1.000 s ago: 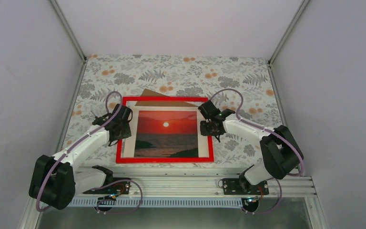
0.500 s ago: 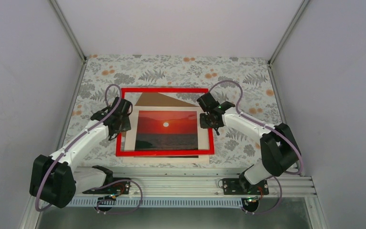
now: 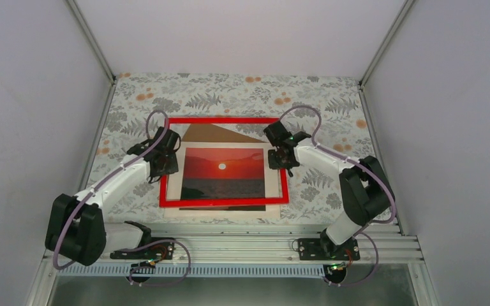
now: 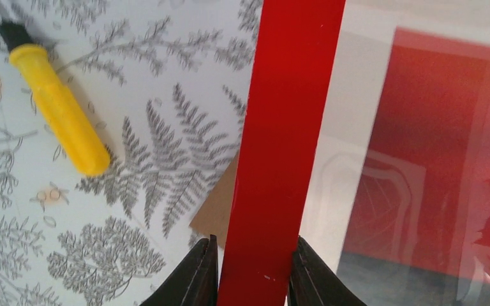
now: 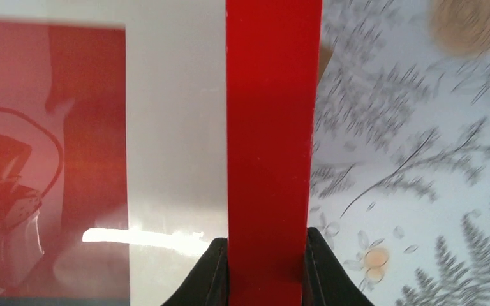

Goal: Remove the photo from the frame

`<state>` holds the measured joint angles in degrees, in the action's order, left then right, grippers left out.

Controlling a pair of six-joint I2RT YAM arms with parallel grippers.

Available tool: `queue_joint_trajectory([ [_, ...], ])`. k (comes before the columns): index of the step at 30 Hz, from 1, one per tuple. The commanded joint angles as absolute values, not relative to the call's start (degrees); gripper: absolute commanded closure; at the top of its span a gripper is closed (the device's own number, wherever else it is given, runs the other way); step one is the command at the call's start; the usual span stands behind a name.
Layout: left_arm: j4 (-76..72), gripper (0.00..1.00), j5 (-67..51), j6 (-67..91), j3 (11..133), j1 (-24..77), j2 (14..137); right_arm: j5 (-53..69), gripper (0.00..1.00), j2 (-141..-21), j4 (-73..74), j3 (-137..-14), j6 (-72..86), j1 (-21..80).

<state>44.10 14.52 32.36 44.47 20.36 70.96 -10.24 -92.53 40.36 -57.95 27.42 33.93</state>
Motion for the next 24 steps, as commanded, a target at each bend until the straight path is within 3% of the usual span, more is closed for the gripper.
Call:
queue_joint_trajectory([
  [1, 33.8, 0.9, 11.5, 34.3, 51.6, 20.7, 74.0, -9.8, 0.93, -94.3, 40.0, -63.8, 21.3, 32.2],
  [24, 23.8, 0.98, -2.6, 27.9, 86.4, 16.6, 112.4, -2.4, 0.91, -118.2, 30.6, -88.7, 10.3, 10.6],
])
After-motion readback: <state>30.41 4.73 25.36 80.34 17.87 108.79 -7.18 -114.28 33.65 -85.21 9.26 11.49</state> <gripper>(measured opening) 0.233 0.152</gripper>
